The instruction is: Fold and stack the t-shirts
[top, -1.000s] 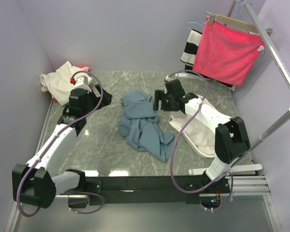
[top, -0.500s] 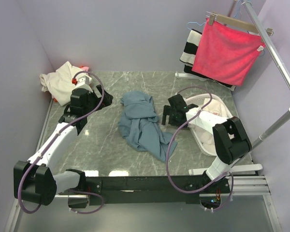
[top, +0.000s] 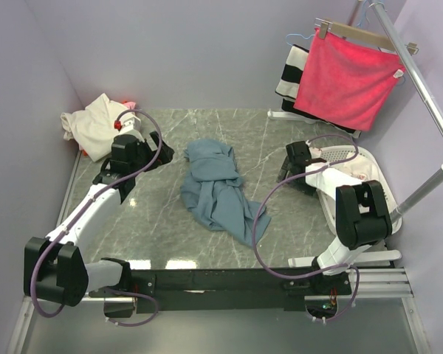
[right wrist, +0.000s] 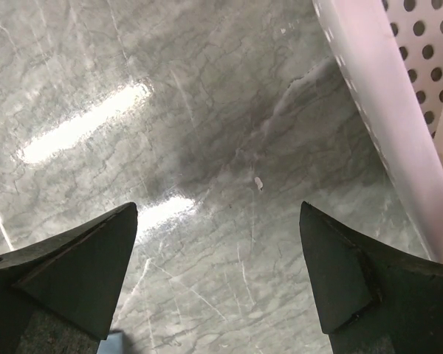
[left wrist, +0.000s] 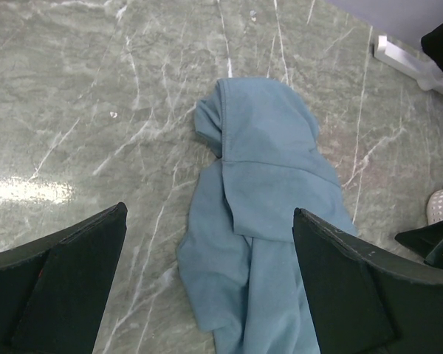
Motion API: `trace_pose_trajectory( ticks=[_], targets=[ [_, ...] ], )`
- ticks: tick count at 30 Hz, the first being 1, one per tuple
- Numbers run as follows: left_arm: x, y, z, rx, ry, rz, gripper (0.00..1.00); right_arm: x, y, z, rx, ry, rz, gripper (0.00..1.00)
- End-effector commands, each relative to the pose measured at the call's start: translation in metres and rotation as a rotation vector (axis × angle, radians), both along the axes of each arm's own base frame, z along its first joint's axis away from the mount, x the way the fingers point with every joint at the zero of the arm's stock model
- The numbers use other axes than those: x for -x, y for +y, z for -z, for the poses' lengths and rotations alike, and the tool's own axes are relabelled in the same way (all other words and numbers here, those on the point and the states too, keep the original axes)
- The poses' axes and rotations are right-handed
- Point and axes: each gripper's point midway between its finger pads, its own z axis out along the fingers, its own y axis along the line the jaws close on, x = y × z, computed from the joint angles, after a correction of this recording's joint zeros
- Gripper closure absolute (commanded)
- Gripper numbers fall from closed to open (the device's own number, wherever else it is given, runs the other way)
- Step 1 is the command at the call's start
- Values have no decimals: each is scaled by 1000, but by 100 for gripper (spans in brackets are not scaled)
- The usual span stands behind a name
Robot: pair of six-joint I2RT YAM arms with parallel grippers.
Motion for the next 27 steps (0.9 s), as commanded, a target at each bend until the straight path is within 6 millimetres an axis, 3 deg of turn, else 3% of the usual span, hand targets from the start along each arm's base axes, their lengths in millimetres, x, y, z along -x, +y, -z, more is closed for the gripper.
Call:
trace_pose_trajectory(
  ticks=[1, 4, 8, 10, 12, 13, 19, 22, 26, 27],
  targets=[
    [-8, 1, -16, -15, -34, 5, 1, -9, -18, -23, 87, -71, 31, 3],
    [-6, 4, -13, -28, -18, -3, 1, -10, -40, -22, 97, -58, 70, 2],
    [-5, 6, -13, -36, -12, -9, 1, -2, -51, -28, 137, -33, 94, 2],
    [-4, 7, -13, -37, -11, -16, 1, -5, -44, -39, 102, -70, 66, 3],
    [-5, 7, -12, -36, -14, -19, 0, -13, -10, -49, 4, -117, -57, 7],
    [-5, 7, -11, -36, -10, -16, 1, -23, 6, -63, -2, -171, -136, 7],
    [-7, 8, 3, -42, 41, -30, 1, -46, 135, -102, -96, -233, -562, 7],
    [-5, 14, 15, -46, 76, -70, 1, -52, 186, -114, -151, -262, -702, 7],
    [2, 25, 32, -22, 115, -164, 1, -58, 232, -118, -136, -258, -845, 6],
    [7, 30, 43, -26, 136, -190, 1, -60, 250, -128, -126, -281, -901, 5]
  ],
)
